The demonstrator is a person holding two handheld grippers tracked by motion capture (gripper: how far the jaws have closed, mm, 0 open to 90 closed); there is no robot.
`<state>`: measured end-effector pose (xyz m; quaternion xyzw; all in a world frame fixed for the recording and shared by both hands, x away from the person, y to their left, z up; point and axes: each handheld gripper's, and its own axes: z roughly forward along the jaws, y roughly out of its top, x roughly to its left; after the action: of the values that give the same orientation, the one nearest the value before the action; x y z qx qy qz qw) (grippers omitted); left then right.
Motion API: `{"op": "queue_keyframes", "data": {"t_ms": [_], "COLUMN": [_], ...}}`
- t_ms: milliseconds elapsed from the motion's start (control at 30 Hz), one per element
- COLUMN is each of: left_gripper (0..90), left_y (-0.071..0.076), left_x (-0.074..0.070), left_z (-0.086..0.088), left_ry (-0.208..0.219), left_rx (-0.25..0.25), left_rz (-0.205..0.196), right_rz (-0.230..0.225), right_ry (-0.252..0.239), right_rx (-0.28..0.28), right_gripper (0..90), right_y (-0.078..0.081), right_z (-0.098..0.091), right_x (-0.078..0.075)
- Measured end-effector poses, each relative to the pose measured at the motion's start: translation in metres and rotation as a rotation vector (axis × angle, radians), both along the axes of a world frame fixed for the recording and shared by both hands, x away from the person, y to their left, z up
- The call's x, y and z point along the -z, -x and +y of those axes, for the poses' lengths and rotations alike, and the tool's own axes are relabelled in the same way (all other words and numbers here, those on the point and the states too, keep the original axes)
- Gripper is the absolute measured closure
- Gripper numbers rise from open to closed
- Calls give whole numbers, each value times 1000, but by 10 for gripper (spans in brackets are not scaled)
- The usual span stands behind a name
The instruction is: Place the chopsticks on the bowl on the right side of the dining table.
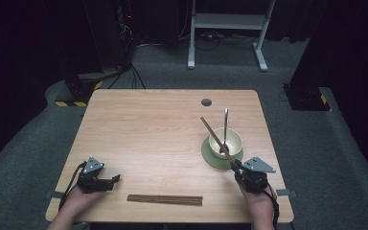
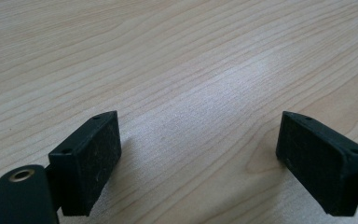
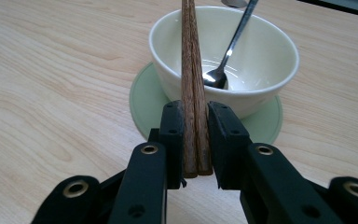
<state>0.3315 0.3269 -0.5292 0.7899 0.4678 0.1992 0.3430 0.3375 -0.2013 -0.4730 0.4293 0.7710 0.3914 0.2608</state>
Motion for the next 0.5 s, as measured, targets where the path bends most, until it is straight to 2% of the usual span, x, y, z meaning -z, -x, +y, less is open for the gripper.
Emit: {"op": "queue_keyframes", "data": {"t_ms": [300, 367, 500], "left_gripper": [138, 138, 137], "left_y": [0, 0, 0], "left_x": [0, 0, 0], "left_z": [0, 0, 0], "left_ry": [1, 2, -1], "left_rx": [2, 1, 4], "left_rz": [1, 2, -2], "right_rz": [11, 14, 18], "right_ry": [-3, -6, -5], "right_rx": [-8, -3, 2], "right_gripper": [754, 684, 636], "right_y": [2, 2, 2], "right_z": [2, 1, 2], "right_x": [0, 0, 1]}}
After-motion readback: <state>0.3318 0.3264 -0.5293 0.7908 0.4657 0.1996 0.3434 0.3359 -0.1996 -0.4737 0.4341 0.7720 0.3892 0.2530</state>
